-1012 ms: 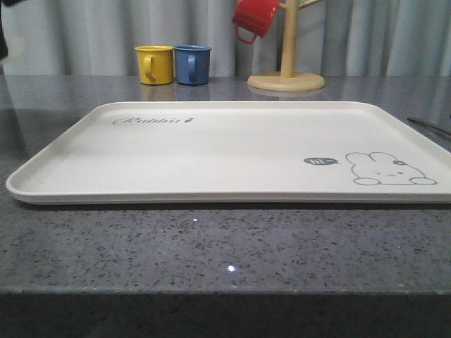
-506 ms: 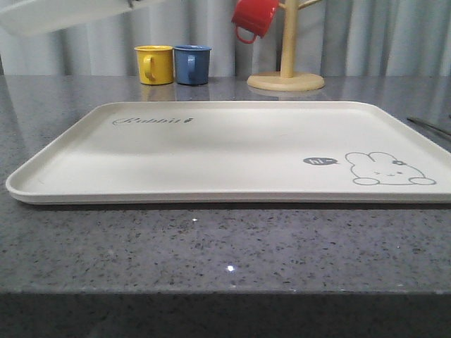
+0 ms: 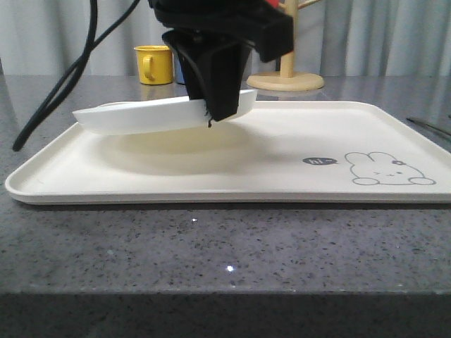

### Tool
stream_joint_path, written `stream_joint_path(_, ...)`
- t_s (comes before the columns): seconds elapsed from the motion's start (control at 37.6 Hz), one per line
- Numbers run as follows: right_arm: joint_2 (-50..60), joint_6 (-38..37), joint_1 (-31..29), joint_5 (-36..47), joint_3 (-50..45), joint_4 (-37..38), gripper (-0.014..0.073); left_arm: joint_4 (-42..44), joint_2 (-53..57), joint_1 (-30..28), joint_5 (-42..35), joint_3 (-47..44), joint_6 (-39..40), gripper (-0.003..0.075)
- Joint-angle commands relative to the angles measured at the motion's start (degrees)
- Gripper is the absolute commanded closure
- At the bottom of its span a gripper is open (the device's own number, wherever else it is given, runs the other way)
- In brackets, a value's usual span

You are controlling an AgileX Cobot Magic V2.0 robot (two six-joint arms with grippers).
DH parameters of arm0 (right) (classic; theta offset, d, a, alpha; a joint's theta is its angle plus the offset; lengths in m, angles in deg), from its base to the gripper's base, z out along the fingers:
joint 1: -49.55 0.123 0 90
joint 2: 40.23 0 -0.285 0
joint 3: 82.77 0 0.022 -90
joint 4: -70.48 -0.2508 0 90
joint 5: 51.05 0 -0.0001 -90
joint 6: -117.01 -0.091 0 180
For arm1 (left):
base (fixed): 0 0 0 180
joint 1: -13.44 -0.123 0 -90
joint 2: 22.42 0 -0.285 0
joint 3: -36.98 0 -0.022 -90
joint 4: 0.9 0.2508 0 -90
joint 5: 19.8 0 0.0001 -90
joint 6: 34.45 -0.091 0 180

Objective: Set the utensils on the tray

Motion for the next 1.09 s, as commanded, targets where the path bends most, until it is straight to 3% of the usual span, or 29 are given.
stream_joint_path(0.0,-0.62,0.34,-0.35,4.26,2.05,0.24,0.0011,0.17,1.45,0.42,-0.81,2.02,0.63,0.0738)
stream_joint_path(0.37,-0.62,0.34,-0.35,4.26,2.05,0.24,0.0011,0.17,-0.85,0.42,1.79,2.02,0.63,0.0717)
stream_joint_path(0.59,-0.62,0.34,-0.35,4.26,2.05,0.24,0.0011,-0.71,-0.72,0.42,2.05,2.18,0.63,0.0463)
stream_joint_path(0.67,-0.62,0.34,-0.35,4.26,2.05,0.24,0.0011,-1.72,0.06,0.42,1.55,3.0,0.76,0.0408)
stream_joint_path(0.85,-0.62,0.34,-0.35,4.26,2.05,0.24,0.0011,-2.65,4.86,0.21,-3.39,4.39,1.87,0.0449)
stream_joint_path(1.07,-0.62,0.34,-0.35,4.26,2.05,0.24,0.0011,-4.08,12.69,-3.52,-6.25,4.14,2.43,0.0659)
